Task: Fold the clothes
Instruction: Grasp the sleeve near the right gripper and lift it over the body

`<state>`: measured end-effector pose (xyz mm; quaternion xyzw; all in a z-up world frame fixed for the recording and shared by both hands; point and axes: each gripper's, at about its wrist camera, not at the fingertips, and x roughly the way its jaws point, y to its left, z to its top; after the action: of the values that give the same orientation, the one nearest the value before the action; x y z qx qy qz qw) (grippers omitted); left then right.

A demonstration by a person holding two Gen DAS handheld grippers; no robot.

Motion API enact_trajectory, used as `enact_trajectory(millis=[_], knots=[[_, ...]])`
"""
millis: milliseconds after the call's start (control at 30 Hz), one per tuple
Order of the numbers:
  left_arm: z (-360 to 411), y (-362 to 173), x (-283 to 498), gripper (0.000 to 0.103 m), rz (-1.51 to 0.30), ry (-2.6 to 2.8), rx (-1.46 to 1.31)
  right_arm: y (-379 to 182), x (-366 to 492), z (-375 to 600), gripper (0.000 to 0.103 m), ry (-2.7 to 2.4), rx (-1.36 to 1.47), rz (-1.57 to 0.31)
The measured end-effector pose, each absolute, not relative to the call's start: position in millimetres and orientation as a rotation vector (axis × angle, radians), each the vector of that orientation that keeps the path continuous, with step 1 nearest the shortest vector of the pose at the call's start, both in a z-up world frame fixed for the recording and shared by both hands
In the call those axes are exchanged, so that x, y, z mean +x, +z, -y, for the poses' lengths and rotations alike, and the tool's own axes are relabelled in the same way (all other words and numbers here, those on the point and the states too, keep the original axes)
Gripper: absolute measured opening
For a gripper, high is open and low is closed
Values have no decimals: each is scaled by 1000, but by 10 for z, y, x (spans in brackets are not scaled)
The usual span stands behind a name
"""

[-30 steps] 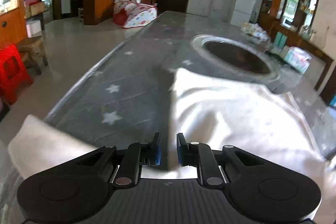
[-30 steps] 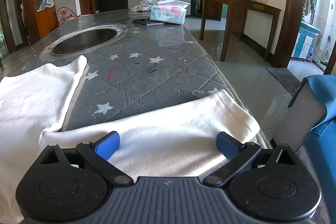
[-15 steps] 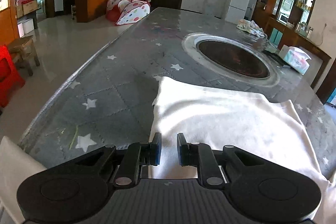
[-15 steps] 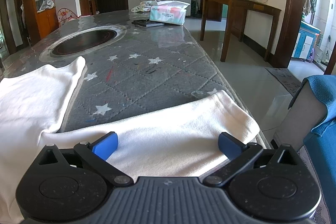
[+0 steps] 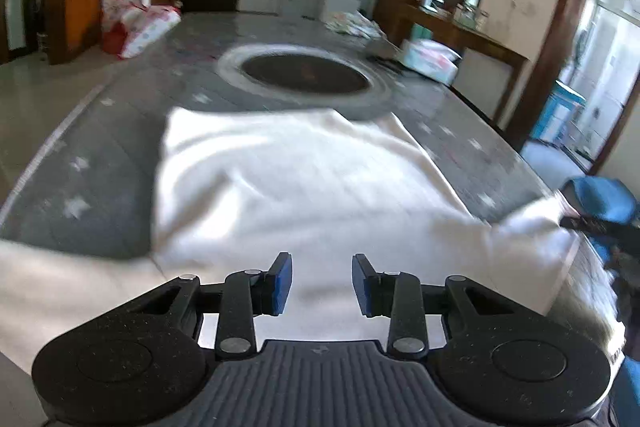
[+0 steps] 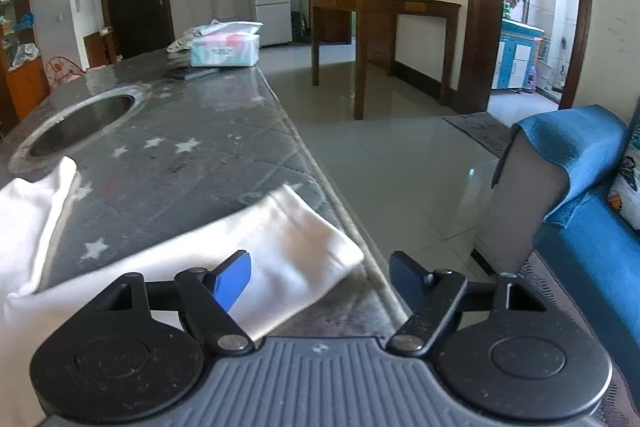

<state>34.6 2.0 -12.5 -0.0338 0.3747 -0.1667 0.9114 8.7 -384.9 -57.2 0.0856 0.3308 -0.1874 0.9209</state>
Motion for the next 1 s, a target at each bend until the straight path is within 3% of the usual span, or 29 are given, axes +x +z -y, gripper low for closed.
enact_trajectory(millis=[67,133,367,533,1000], knots=[[39,-167,286,36,-784,-363,-44,-576,73,3874,69,-378,191,-675],[80,-185,233,41,-783,-372,-22,-567,66,3874,57,-370,192,-671],[167,-88,163,47,-750,-408,-6,-561,61,3892,42,-362,201,-658],[310,-67,168,51,-745,-444,18,-554,33,3901,10,-325,225,-638],[877,-241,2,55,-755,-558,144,90,-298,3650,9,12,410,-441]])
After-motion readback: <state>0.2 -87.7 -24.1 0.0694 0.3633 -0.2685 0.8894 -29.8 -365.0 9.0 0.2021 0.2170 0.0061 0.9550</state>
